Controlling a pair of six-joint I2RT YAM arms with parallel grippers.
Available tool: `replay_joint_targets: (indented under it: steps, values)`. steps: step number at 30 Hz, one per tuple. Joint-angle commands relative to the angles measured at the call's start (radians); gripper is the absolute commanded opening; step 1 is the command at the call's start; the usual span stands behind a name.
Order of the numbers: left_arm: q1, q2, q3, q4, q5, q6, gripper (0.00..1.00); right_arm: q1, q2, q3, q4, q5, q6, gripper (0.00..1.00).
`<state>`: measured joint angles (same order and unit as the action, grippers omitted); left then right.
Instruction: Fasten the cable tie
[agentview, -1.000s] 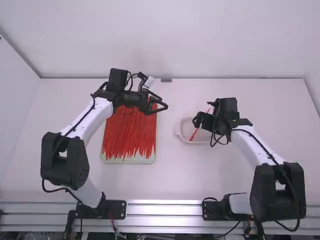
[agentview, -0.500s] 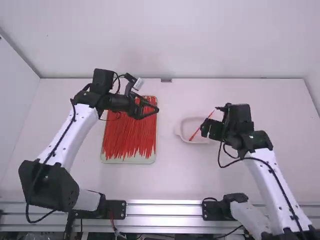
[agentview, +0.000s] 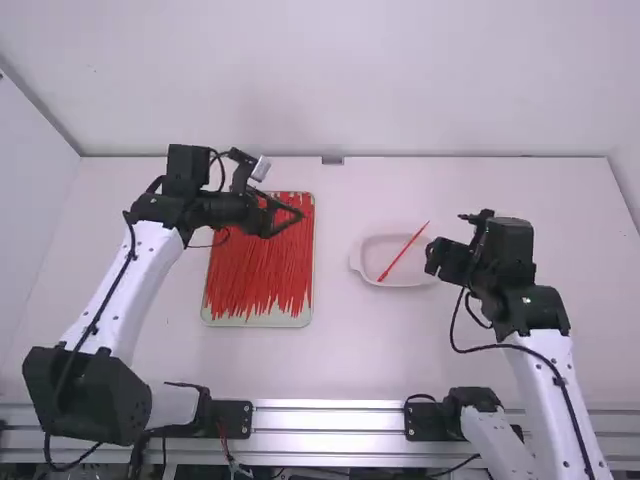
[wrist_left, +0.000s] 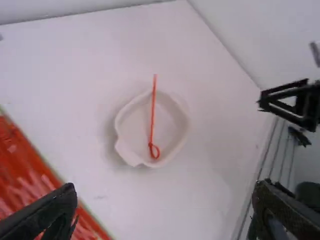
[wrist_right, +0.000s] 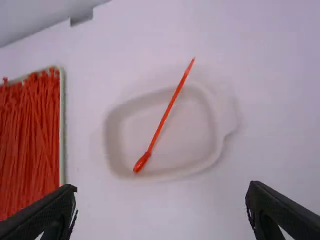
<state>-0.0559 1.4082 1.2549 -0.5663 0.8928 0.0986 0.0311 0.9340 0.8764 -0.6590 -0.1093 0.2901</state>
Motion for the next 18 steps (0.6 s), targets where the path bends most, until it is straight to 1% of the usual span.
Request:
replay_joint_targets:
  steps: [1, 4, 6, 13, 18]
  values:
    - [0.039, -0.064, -0.033, 0.021, -0.043, -0.051, 0.89, -0.031, -0.043, -0.043, 0.023, 0.058, -0.055, 0.87]
    - [0.056, -0.114, -0.083, 0.071, -0.093, -0.099, 0.84, -0.031, -0.099, -0.100, 0.079, 0.109, -0.111, 0.82]
    - [0.056, -0.139, -0.108, 0.096, -0.118, -0.099, 0.81, -0.031, -0.129, -0.129, 0.108, 0.109, -0.140, 0.79]
    - [0.056, -0.271, -0.240, 0.228, -0.250, -0.099, 0.68, -0.031, -0.281, -0.281, 0.260, 0.109, -0.290, 0.64]
    - [0.056, -0.368, -0.337, 0.325, -0.347, -0.099, 0.58, -0.031, -0.388, -0.389, 0.368, 0.109, -0.290, 0.53]
